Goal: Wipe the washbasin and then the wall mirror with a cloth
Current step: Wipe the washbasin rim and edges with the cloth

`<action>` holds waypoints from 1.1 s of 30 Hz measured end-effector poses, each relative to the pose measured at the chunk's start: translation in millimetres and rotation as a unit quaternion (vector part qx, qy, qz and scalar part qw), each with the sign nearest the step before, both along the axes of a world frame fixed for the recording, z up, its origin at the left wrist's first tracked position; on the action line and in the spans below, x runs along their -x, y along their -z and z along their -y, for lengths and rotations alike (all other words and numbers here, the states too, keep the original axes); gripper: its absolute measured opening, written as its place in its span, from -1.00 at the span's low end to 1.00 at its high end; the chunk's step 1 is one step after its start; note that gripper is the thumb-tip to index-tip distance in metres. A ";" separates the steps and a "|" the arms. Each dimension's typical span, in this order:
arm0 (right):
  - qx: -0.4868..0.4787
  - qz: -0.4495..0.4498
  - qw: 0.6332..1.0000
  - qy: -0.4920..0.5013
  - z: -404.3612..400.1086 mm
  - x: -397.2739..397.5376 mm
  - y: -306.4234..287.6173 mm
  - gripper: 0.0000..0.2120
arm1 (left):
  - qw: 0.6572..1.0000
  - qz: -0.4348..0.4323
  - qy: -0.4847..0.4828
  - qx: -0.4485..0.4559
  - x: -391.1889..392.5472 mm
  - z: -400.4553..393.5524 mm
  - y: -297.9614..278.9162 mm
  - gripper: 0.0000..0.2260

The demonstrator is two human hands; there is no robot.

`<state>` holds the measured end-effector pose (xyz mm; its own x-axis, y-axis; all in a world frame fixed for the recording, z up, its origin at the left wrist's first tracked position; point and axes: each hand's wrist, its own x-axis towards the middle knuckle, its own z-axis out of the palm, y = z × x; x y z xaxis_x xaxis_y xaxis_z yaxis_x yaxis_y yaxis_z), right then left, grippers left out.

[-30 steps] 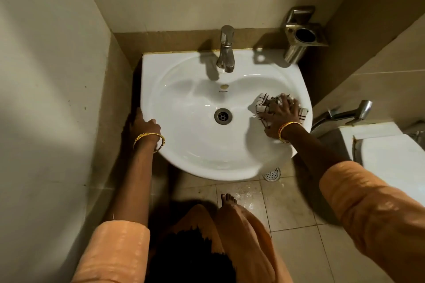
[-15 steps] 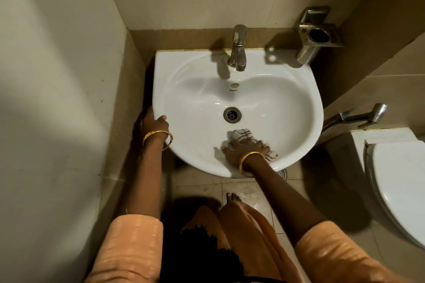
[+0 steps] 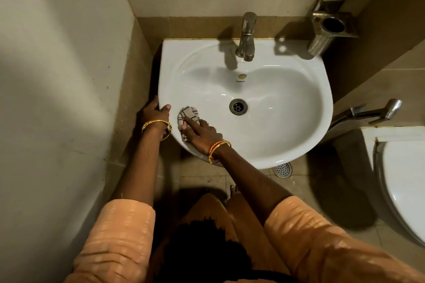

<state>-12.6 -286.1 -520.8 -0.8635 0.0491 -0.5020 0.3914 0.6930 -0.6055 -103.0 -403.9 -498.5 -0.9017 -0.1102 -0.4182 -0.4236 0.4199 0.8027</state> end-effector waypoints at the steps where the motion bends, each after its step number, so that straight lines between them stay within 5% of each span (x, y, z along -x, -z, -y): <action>1: -0.005 -0.008 1.000 -0.012 -1.7 -4.3 -0.7 -0.52 | 1.000 -0.010 0.010 0.021 1.8 2.8 6.1 -0.54; 8: -0.109 -0.177 0.971 -0.116 -34.5 -65.2 -2.2 -0.37 | 0.997 -0.032 0.006 0.065 -4.8 1.0 6.2 -0.57; 13: -0.148 -0.217 0.955 -0.137 -80.1 -93.3 -7.8 -0.41 | 0.992 -0.059 -0.004 0.108 -8.2 1.6 10.6 -0.61; 20: -0.265 -0.274 0.924 -0.018 -156.8 -121.1 -6.9 -0.49 | 0.980 -0.108 -0.016 0.168 -16.5 0.0 16.7 -0.73; 24: -0.332 -0.259 0.895 0.146 -220.8 -124.5 -0.7 -0.48 | 0.983 -0.096 -0.018 0.156 -17.1 0.1 17.6 -0.74; 33: -0.189 -0.293 0.850 0.396 -178.2 -126.3 15.0 -0.55 | 0.981 -0.097 -0.008 0.168 -14.3 0.1 16.6 -0.73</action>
